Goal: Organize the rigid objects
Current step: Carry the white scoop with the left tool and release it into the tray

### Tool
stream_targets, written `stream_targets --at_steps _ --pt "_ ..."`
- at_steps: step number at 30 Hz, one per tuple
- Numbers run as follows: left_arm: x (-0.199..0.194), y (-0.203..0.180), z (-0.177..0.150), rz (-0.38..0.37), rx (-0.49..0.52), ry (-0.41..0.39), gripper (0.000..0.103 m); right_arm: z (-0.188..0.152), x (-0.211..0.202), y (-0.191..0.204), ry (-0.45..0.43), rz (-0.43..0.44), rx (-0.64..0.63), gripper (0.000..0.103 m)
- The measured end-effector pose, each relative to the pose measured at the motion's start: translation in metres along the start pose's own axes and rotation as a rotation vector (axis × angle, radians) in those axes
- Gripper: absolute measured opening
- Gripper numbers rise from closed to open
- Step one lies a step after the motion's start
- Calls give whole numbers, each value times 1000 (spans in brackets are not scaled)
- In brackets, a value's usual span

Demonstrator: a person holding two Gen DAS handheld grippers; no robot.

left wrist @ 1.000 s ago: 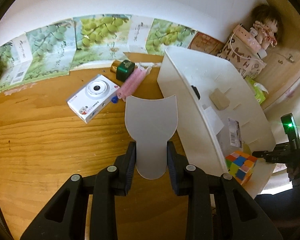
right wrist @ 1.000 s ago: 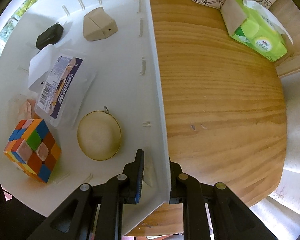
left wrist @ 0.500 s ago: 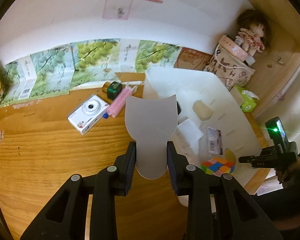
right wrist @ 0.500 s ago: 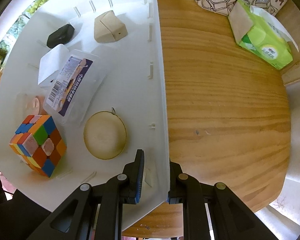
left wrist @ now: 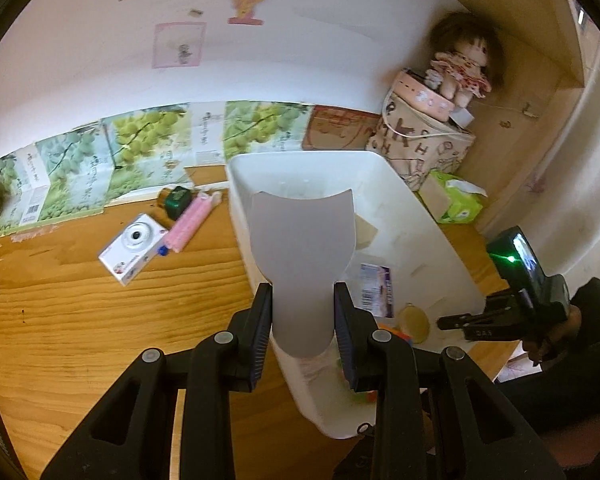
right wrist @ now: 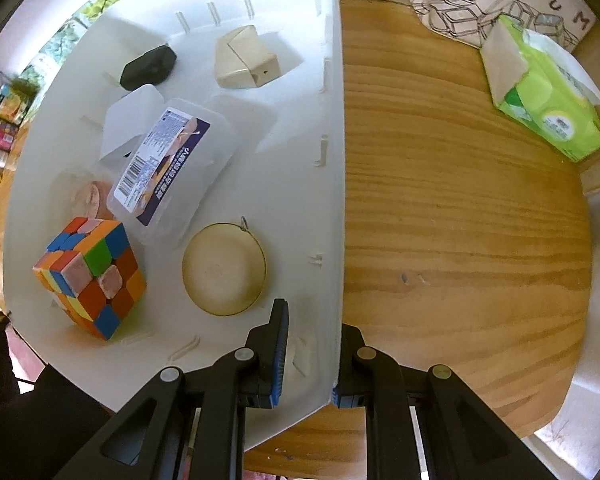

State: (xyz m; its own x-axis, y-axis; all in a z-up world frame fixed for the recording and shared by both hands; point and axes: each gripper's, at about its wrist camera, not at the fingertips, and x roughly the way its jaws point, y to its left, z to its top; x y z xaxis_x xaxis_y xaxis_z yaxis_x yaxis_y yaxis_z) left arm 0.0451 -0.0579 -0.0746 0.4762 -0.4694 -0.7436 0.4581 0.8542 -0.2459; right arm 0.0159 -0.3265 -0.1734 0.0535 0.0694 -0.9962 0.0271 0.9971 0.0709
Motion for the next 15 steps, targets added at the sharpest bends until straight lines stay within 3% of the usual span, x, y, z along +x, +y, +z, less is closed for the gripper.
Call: stream_targets --at_steps 15 --pt "25 -58 -4 3 22 39 32 6 -9 -7 -9 50 -137 17"
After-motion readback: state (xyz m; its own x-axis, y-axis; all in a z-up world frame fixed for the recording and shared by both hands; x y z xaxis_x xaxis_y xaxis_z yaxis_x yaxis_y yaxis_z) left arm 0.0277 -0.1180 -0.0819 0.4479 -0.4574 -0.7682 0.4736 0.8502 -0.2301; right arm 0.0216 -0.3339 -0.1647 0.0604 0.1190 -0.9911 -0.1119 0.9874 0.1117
